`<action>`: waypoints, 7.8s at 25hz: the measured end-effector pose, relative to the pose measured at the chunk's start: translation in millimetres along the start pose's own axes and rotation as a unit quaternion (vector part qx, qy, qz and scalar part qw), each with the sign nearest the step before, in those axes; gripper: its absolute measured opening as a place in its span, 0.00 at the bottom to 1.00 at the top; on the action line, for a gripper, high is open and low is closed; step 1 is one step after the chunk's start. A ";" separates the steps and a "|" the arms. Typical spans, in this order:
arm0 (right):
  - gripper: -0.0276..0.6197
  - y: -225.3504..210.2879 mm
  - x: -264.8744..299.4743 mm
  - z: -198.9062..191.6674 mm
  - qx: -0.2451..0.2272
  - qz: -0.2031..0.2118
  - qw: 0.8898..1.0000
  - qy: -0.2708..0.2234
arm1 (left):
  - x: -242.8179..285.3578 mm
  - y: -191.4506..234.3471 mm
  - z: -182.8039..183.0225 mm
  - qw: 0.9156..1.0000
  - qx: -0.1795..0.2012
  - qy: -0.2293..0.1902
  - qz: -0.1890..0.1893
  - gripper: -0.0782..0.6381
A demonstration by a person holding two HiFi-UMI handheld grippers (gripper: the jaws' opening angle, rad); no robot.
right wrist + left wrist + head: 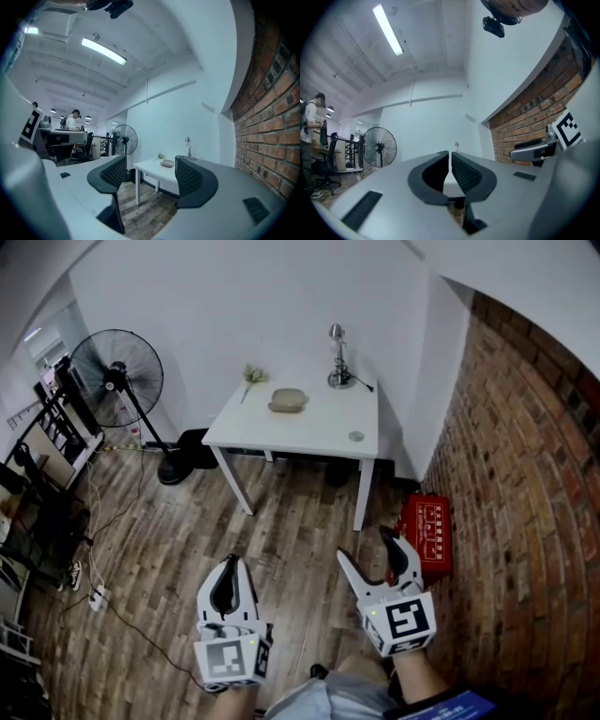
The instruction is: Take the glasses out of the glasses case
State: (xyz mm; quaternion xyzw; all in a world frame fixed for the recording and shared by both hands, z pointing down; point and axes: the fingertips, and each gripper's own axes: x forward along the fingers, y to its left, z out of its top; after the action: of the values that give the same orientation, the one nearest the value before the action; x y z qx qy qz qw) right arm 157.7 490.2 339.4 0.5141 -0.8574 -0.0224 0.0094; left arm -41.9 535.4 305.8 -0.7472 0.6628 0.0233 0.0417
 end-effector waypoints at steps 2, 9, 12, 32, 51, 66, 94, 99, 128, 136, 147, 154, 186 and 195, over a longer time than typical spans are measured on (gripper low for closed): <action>0.56 0.5 5.5 -4.4 -0.001 0.000 1.000 0.005 | 4.5 4.1 -5.0 1.000 -0.002 0.005 0.002 0.14; 0.55 -19.9 49.0 -25.4 0.000 0.004 1.000 0.023 | 47.9 11.0 -28.1 1.000 -0.004 0.021 0.008 0.14; 0.55 -37.2 75.0 -27.9 0.000 0.005 1.000 0.023 | 75.4 12.9 -32.4 1.000 -0.003 0.024 0.014 0.14; 0.51 -135.2 246.8 -35.2 0.006 0.033 0.999 0.023 | 259.7 19.3 -42.7 0.999 0.018 0.027 0.033 0.14; 0.51 -120.1 417.9 -73.3 0.010 0.022 0.998 0.063 | 392.5 136.9 -99.7 0.998 0.000 0.060 0.025 0.14; 0.51 -126.8 543.6 -42.2 -0.013 -0.037 0.998 0.044 | 522.3 214.8 -97.5 0.998 -0.009 0.050 -0.040 0.13; 0.50 -238.6 733.6 -74.4 0.018 0.030 0.998 0.061 | 723.1 205.9 -129.2 0.997 0.029 0.067 -0.023 0.13; 0.50 -245.9 762.2 -65.0 0.014 0.051 0.997 0.051 | 745.5 213.8 -115.3 0.998 0.032 0.061 -0.002 0.13; 0.39 -189.5 792.1 -248.4 -0.008 0.170 0.941 0.293 | 789.7 285.6 -201.3 0.989 -0.001 0.151 0.001 0.13; 0.36 -182.5 777.8 -294.3 -0.007 0.198 0.915 0.351 | 790.7 292.0 -216.2 0.986 0.001 0.166 0.003 0.13; 0.26 -183.7 772.6 -316.2 -0.003 0.205 0.900 0.385 | 797.3 290.5 -226.4 0.984 0.000 0.176 0.000 0.13; 0.23 -183.6 770.8 -325.7 -0.020 0.214 0.889 0.405 | 800.4 292.8 -231.0 0.983 0.000 0.181 0.000 0.13; 0.10 -186.3 768.8 -325.2 -0.052 0.227 0.874 0.426 | 803.6 292.1 -219.9 0.986 0.003 0.169 -0.001 0.13; 0.09 -193.4 774.2 -312.1 -0.042 0.205 0.890 0.406 | 803.1 290.0 -212.3 0.986 0.006 0.168 -0.001 0.13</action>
State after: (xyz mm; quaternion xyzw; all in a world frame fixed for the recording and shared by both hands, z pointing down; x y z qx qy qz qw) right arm -24.4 -292.6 636.5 0.2905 -0.8634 0.1549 0.3823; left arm -237.5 -312.5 435.6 -0.7408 0.6600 -0.1065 -0.0654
